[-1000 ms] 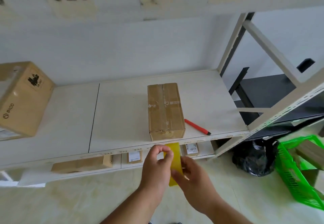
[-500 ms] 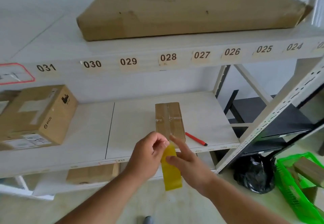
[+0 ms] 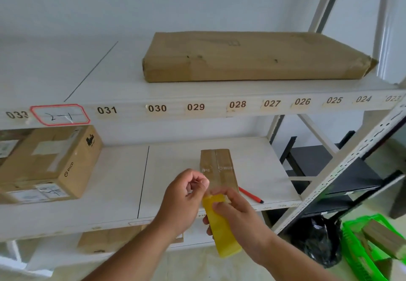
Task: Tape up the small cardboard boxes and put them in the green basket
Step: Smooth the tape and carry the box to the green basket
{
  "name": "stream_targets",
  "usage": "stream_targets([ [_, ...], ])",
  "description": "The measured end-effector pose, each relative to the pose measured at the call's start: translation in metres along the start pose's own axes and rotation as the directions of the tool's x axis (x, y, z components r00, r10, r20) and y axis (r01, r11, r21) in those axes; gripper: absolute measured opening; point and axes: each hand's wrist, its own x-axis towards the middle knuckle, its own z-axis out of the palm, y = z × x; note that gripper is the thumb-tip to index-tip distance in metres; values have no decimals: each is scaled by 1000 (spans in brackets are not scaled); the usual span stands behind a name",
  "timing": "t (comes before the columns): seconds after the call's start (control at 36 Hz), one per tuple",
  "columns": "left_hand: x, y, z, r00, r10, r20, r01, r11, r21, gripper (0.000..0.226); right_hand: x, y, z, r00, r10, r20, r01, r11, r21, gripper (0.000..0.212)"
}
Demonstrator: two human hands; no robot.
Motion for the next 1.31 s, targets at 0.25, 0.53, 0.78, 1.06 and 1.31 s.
stream_targets([
  [0.25, 9, -16, -30, 989, 68, -129, -68, 998, 5, 21, 11, 3, 15, 997, 13, -77, -10, 999, 37, 16],
  [0.53, 0, -27, -38, 939, 289, 187, -340, 864, 372, 41, 19, 5, 31, 995, -50, -90, 44, 997, -60, 16],
  [0.78, 12, -27, -29, 986, 49, 160, -86, 969, 232, 41, 25, -6, 30, 994, -103, -27, 100, 989, -108, 27],
  [1.06, 16, -20, -29, 988, -59, 143, 44, 993, 107, 29, 31, 3, 20, 996, -81, -23, 77, 988, -138, 37],
  [1.31, 14, -23, -30, 991, -55, 119, 37, 988, 150, 8, 30, 7, 21, 996, -93, 3, 91, 973, -212, 35],
])
